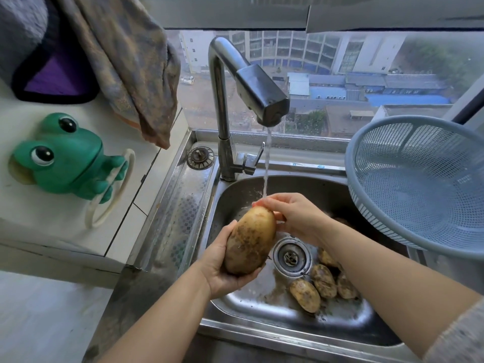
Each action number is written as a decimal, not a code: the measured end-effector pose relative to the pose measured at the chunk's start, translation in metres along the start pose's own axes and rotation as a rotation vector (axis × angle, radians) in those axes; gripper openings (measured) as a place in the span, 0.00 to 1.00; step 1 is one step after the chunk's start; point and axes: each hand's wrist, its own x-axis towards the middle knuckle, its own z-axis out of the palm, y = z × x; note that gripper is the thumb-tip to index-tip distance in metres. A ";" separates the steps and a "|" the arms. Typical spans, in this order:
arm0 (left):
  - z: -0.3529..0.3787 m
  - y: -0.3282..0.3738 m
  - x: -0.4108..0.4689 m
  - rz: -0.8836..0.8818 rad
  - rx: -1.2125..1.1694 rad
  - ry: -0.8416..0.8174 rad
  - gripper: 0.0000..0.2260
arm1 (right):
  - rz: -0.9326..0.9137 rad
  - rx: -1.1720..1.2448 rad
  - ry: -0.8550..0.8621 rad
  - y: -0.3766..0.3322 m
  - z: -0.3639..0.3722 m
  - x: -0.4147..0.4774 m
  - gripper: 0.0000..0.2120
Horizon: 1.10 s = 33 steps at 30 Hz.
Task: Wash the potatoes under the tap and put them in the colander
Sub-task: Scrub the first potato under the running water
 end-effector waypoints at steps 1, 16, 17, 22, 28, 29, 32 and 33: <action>-0.001 0.003 0.000 0.005 0.009 -0.002 0.29 | 0.006 0.018 -0.004 -0.002 0.000 0.000 0.15; -0.001 0.005 0.001 0.190 0.090 0.077 0.31 | -0.183 -0.712 0.087 -0.024 -0.010 0.001 0.08; -0.002 0.005 0.001 0.203 0.096 0.087 0.32 | -0.188 -0.701 0.088 -0.024 -0.009 0.001 0.09; 0.000 0.003 0.000 0.250 0.101 0.117 0.26 | -0.244 -0.656 0.166 -0.018 -0.002 0.000 0.08; 0.001 0.000 -0.001 0.271 0.101 0.133 0.23 | -0.272 -0.571 0.223 -0.007 0.002 -0.002 0.07; 0.001 0.000 -0.001 0.269 0.102 0.140 0.23 | -0.276 -0.562 0.228 -0.006 0.002 -0.003 0.07; -0.001 -0.001 -0.001 0.266 0.102 0.156 0.24 | -0.302 -0.563 0.253 -0.001 0.003 -0.005 0.06; -0.001 -0.002 0.000 0.264 0.102 0.157 0.24 | -0.313 -0.566 0.261 0.000 0.004 -0.006 0.06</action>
